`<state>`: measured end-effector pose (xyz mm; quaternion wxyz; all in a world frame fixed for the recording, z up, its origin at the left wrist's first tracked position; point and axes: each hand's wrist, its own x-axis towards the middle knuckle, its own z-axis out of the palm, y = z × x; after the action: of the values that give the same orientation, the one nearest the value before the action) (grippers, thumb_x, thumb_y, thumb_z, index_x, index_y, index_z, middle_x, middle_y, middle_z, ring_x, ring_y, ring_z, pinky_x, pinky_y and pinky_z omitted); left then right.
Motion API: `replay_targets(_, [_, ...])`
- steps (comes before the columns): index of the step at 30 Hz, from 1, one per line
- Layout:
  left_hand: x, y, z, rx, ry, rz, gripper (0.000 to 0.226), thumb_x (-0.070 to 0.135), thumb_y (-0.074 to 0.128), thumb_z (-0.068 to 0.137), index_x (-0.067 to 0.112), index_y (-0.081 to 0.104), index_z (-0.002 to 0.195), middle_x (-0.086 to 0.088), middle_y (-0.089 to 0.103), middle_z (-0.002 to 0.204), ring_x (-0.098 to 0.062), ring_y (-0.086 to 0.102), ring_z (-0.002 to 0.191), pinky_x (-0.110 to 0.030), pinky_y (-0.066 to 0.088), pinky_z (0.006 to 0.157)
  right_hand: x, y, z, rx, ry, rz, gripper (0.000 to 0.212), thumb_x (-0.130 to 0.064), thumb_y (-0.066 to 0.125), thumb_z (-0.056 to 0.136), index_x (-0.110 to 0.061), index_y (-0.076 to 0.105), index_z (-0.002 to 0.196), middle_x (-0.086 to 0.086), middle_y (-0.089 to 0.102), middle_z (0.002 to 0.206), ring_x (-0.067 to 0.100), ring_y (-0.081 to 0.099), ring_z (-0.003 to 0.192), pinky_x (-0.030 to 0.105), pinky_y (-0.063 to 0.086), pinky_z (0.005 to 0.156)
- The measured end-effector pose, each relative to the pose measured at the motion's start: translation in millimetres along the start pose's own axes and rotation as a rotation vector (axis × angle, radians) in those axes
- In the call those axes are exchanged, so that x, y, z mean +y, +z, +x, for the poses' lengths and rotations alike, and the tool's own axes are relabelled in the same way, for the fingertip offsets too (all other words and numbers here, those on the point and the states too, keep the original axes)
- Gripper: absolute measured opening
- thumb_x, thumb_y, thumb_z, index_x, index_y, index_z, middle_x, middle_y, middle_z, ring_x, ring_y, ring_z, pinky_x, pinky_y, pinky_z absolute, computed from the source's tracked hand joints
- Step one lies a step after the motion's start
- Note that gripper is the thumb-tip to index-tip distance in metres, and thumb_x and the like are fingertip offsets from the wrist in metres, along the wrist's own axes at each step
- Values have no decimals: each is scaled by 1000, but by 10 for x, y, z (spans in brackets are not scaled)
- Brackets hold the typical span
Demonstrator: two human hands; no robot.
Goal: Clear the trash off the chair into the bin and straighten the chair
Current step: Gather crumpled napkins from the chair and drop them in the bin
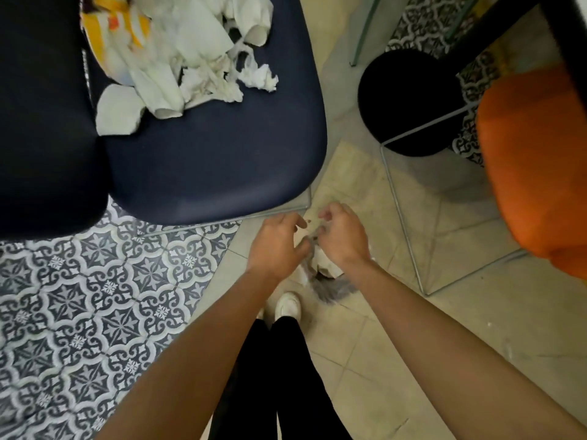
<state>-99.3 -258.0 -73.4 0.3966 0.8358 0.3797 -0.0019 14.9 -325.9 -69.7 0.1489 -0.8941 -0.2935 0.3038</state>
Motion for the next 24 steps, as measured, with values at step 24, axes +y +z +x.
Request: replay_targets(24, [-704, -1592, 952, 335, -307, 40, 38, 25, 60, 86, 13, 51, 120, -9, 52, 121, -28, 44, 116, -39, 39, 95, -1621, -53, 977, -96, -224, -17, 26, -14, 62, 85, -17, 56, 110, -1, 55, 114, 17, 54, 106, 32, 48, 87])
